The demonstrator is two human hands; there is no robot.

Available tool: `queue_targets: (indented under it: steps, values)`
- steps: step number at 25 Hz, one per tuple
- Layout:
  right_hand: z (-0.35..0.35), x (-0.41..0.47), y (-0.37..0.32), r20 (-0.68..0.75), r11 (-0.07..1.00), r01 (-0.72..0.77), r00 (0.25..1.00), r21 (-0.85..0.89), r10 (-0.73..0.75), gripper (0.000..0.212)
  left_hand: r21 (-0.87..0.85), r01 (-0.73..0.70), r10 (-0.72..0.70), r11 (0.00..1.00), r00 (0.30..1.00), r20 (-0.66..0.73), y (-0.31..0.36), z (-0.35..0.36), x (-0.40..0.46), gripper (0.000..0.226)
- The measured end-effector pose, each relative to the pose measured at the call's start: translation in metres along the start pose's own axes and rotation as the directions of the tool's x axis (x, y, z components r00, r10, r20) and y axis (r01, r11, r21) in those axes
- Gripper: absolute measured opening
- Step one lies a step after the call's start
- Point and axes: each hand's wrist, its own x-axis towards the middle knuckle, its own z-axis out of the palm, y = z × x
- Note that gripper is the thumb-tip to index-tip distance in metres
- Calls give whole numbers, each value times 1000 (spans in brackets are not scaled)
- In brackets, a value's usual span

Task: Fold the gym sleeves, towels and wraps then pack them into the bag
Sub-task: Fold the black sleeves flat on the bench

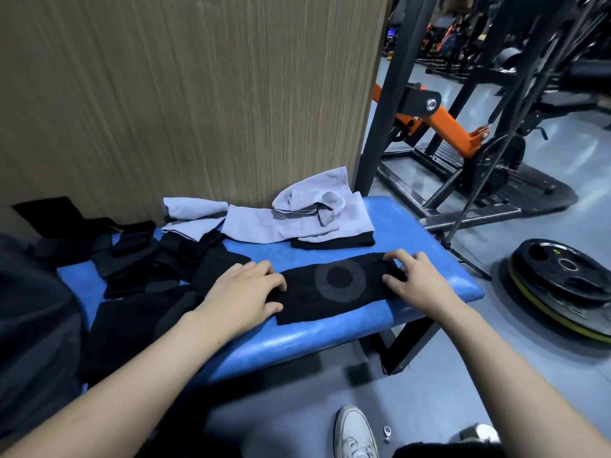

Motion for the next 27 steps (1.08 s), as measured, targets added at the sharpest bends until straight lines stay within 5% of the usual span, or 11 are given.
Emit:
queue_targets:
  steps: [10,19,27]
  values:
    - [-7,-2,-13,-106,956,-84,987,281,118,35,-4,42,-42,999,999,-6,-4,1,-3,33]
    - [-18,-6,-8,167,993,-68,985,95,52,25,-8,102,-102,995,995,1,-1,4,-3,43]
    - [0,-15,-20,41,980,-189,981,-64,191,28,-90,59,-55,994,997,55,0,4,0,40]
